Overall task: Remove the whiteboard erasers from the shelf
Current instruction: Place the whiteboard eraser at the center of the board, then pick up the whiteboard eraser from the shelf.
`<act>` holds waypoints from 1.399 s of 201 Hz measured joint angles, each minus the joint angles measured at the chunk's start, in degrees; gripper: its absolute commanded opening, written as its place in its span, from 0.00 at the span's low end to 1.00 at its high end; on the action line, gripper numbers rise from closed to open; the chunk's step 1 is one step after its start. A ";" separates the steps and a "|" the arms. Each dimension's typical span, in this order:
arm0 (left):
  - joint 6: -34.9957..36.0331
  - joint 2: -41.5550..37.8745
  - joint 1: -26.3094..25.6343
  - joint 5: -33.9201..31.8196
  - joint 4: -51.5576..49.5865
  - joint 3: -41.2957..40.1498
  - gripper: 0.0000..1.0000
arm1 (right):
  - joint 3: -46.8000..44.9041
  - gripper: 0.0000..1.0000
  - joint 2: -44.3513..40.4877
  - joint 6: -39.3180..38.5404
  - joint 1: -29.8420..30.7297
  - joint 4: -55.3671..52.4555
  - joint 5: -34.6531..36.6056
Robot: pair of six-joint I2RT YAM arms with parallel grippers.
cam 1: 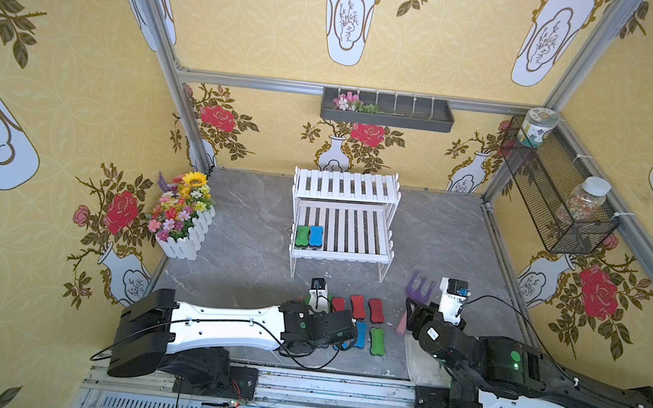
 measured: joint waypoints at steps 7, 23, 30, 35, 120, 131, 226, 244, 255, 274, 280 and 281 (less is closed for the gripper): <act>-0.17 -1.38 0.00 -0.48 -0.81 0.24 0.88 | 0.00 0.69 0.50 -0.07 0.00 0.70 -0.31; -0.74 -5.55 0.11 -2.03 -2.29 0.57 0.96 | 0.04 0.69 2.14 -1.62 -0.17 2.84 -1.36; -1.16 -7.91 0.24 -2.82 -2.86 0.44 0.98 | 0.17 0.70 3.34 -2.21 -0.37 3.93 -2.03; -1.42 -9.79 0.42 -3.32 -2.99 0.04 0.99 | 0.52 0.71 4.57 -3.10 -0.66 4.70 -2.80; -5.44 -31.95 3.98 -7.98 -10.29 -5.99 1.00 | 13.14 0.75 33.92 -16.79 -13.31 26.05 -20.11; -5.46 -32.76 3.98 -9.20 -11.80 -4.48 1.00 | 15.39 0.75 37.77 -18.10 -14.14 28.57 -21.38; -3.89 -42.51 4.02 -17.03 -21.31 3.74 0.99 | 41.35 0.71 65.20 -24.06 -18.10 33.22 -23.15; -3.72 -43.12 4.02 -17.00 -22.12 3.56 0.99 | 45.55 0.68 68.59 -24.63 -17.99 31.06 -21.88; -3.48 -43.60 4.02 -17.03 -22.10 3.41 0.99 | 47.15 0.67 69.83 -25.24 -17.99 29.90 -20.68; -2.86 -44.26 4.02 -16.98 -22.03 2.78 0.99 | 48.63 0.66 71.10 -25.57 -18.05 28.37 -19.19; -2.86 -44.44 4.02 -16.92 -21.92 2.54 1.00 | 49.13 0.66 71.49 -25.64 -18.16 27.78 -18.86; -2.84 -44.46 4.02 -16.92 -21.92 2.49 0.99 | 49.20 0.66 71.54 -25.66 -18.16 27.69 -18.78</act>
